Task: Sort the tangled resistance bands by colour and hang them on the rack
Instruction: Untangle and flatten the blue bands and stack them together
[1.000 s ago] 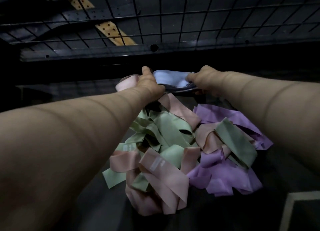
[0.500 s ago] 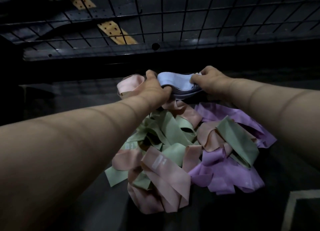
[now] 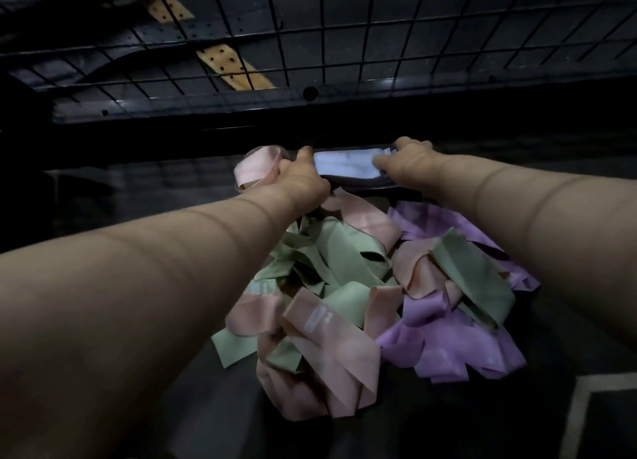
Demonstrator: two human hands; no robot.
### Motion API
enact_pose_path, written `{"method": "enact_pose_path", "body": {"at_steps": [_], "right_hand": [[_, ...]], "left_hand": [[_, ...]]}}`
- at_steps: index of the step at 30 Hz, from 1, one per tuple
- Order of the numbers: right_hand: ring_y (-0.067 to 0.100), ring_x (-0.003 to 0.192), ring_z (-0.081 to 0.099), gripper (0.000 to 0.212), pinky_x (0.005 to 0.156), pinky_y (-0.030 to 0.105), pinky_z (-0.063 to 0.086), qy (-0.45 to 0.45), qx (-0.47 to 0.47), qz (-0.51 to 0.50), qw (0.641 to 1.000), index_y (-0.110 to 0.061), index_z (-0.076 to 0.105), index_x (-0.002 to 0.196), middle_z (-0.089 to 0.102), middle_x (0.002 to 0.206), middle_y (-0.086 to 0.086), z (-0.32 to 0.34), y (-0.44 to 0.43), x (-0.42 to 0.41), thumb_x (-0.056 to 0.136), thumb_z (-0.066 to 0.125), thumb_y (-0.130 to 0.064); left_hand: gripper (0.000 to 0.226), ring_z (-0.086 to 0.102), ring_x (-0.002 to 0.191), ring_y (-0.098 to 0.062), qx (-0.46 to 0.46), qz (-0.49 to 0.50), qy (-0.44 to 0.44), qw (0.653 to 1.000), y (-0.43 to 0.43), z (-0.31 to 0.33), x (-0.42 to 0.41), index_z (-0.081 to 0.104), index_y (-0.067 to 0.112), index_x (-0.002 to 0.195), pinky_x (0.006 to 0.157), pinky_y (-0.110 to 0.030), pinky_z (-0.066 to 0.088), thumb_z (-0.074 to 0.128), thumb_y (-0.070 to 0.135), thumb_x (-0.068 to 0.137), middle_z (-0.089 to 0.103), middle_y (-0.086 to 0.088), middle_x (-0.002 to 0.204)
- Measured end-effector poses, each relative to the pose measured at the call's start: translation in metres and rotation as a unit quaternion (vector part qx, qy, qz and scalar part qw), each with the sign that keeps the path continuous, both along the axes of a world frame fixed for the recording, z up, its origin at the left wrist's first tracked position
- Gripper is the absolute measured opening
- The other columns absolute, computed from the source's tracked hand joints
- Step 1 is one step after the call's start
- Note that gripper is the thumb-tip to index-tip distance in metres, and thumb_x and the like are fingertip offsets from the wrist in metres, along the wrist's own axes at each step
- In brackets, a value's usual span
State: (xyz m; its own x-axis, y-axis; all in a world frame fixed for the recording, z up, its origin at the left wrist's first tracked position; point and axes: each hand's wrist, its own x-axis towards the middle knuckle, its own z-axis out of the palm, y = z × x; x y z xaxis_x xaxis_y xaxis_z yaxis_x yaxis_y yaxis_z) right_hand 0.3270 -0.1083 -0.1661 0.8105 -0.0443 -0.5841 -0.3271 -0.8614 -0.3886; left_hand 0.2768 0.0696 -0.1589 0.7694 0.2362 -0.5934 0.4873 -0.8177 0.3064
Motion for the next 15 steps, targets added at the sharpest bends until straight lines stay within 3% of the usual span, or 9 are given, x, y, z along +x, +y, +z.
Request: {"method": "enact_pose_path", "body": {"at_steps": [2, 3, 6, 9, 10, 12, 14, 15], "right_hand": [[0.043, 0.128, 0.046, 0.061, 0.111, 0.044, 0.038, 0.007, -0.019, -0.001, 1.000, -0.015, 0.045, 0.143, 0.036, 0.147, 0.022, 0.001, -0.001, 0.001, 0.090, 0.058, -0.043], [0.042, 0.129, 0.045, 0.062, 0.111, 0.043, 0.038, 0.005, -0.009, -0.003, 1.000, -0.016, 0.044, 0.144, 0.036, 0.148, 0.022, 0.001, -0.001, 0.001, 0.091, 0.058, -0.043], [0.039, 0.132, 0.045, 0.063, 0.111, 0.038, 0.038, -0.008, 0.018, -0.004, 1.000, -0.015, 0.041, 0.147, 0.038, 0.150, 0.020, -0.003, -0.002, -0.001, 0.093, 0.058, -0.043], [0.038, 0.133, 0.045, 0.062, 0.111, 0.038, 0.038, -0.010, 0.023, -0.009, 1.000, -0.013, 0.041, 0.147, 0.039, 0.150, 0.020, -0.003, 0.001, -0.001, 0.094, 0.057, -0.042], [0.039, 0.133, 0.045, 0.061, 0.111, 0.038, 0.038, -0.010, 0.021, -0.010, 1.000, -0.014, 0.041, 0.147, 0.038, 0.151, 0.020, -0.002, 0.002, -0.001, 0.095, 0.056, -0.042], [0.041, 0.135, 0.042, 0.062, 0.111, 0.038, 0.035, -0.011, 0.014, -0.014, 1.000, -0.014, 0.039, 0.148, 0.033, 0.152, 0.021, 0.001, 0.005, -0.001, 0.095, 0.054, -0.043], [0.042, 0.136, 0.041, 0.063, 0.110, 0.038, 0.034, -0.013, 0.005, -0.016, 1.000, -0.015, 0.038, 0.148, 0.031, 0.152, 0.022, 0.002, 0.007, -0.001, 0.096, 0.053, -0.045], [0.042, 0.136, 0.040, 0.064, 0.111, 0.039, 0.034, -0.014, 0.002, -0.014, 1.000, -0.014, 0.037, 0.148, 0.031, 0.152, 0.022, 0.003, 0.008, -0.002, 0.095, 0.053, -0.046]], "left_hand": [[0.089, 0.027, 0.147, -0.030, 0.014, -0.014, 0.022, 1.000, -0.001, 0.005, -0.002, 0.018, 0.027, 0.156, 0.117, -0.047, 0.031, 0.065, 0.049, 0.084, 0.024, -0.011, 0.157], [0.086, 0.030, 0.145, -0.030, 0.039, -0.025, 0.018, 0.999, -0.001, 0.009, -0.005, 0.024, 0.023, 0.153, 0.115, -0.047, 0.034, 0.067, 0.048, 0.083, 0.027, -0.009, 0.154], [0.054, 0.048, 0.124, -0.028, 0.111, -0.042, -0.139, 0.983, 0.007, 0.012, -0.020, 0.050, 0.023, 0.124, 0.098, -0.048, 0.049, 0.063, 0.042, 0.076, 0.049, -0.003, 0.125], [0.040, 0.048, 0.116, -0.033, 0.149, -0.037, -0.270, 0.951, 0.023, 0.005, -0.026, 0.050, 0.022, 0.124, 0.099, -0.045, 0.039, 0.052, 0.033, 0.085, 0.048, -0.009, 0.124], [0.042, 0.044, 0.120, -0.035, 0.181, -0.023, -0.268, 0.946, 0.029, 0.004, -0.026, 0.048, 0.022, 0.127, 0.102, -0.046, 0.033, 0.049, 0.035, 0.088, 0.045, -0.011, 0.130], [0.055, 0.037, 0.129, -0.036, 0.203, 0.005, -0.164, 0.965, 0.043, 0.001, -0.024, 0.041, 0.023, 0.136, 0.107, -0.049, 0.028, 0.056, 0.044, 0.088, 0.037, -0.012, 0.139], [0.069, 0.040, 0.133, -0.037, 0.163, -0.002, -0.047, 0.986, 0.056, -0.002, -0.025, 0.035, 0.024, 0.142, 0.108, -0.050, 0.032, 0.067, 0.041, 0.084, 0.038, -0.013, 0.141], [0.067, 0.043, 0.131, -0.037, 0.139, -0.007, -0.029, 0.990, 0.061, -0.003, -0.027, 0.035, 0.023, 0.142, 0.106, -0.050, 0.035, 0.069, 0.034, 0.085, 0.040, -0.013, 0.140]]}}
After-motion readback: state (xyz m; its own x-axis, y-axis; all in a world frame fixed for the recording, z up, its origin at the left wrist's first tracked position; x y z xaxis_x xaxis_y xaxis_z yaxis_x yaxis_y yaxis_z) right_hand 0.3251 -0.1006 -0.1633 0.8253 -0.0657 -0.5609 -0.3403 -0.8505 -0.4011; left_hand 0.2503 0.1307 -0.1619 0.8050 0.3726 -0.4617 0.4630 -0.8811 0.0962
